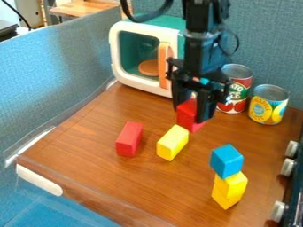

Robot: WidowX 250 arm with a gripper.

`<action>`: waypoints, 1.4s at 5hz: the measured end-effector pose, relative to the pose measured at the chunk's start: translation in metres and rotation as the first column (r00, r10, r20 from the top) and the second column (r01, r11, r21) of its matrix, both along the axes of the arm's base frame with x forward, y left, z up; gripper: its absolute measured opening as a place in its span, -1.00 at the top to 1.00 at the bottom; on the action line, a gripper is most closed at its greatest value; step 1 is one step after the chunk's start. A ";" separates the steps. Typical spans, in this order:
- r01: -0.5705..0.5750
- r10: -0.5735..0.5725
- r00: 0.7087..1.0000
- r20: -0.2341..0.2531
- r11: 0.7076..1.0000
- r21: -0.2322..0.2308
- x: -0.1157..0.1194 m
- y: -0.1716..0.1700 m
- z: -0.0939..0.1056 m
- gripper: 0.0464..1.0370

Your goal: Take the red cube off the tower and place it on the yellow rectangular block

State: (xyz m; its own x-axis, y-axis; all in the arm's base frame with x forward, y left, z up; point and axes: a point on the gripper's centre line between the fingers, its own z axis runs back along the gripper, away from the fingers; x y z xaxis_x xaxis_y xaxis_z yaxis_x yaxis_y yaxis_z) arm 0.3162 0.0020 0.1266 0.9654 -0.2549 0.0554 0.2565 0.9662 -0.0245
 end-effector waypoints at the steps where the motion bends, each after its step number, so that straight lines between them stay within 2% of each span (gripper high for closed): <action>1: -0.053 0.056 0.996 -0.072 0.998 0.041 0.004 0.016 -0.032 -0.09; 2: -0.097 0.101 0.991 -0.087 0.994 0.044 0.008 0.024 -0.044 -0.09; 3: -0.120 0.122 0.984 -0.130 0.992 0.024 0.007 0.033 -0.058 -0.09; 4: -0.146 0.143 0.981 -0.132 0.989 -0.011 0.006 0.038 -0.058 -0.09; 5: -0.177 0.170 0.976 -0.137 0.983 -0.040 0.011 0.048 -0.067 -0.09; 6: -0.178 0.171 0.979 -0.110 0.983 -0.053 0.024 0.050 -0.061 -0.09; 7: -0.170 0.164 0.980 -0.115 0.985 -0.044 0.031 0.049 -0.067 -0.09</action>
State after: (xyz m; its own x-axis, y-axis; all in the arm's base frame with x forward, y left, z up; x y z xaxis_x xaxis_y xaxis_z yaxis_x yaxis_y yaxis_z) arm 0.3473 0.0510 0.0600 0.9950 -0.0896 -0.0448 0.0849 0.9917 -0.0966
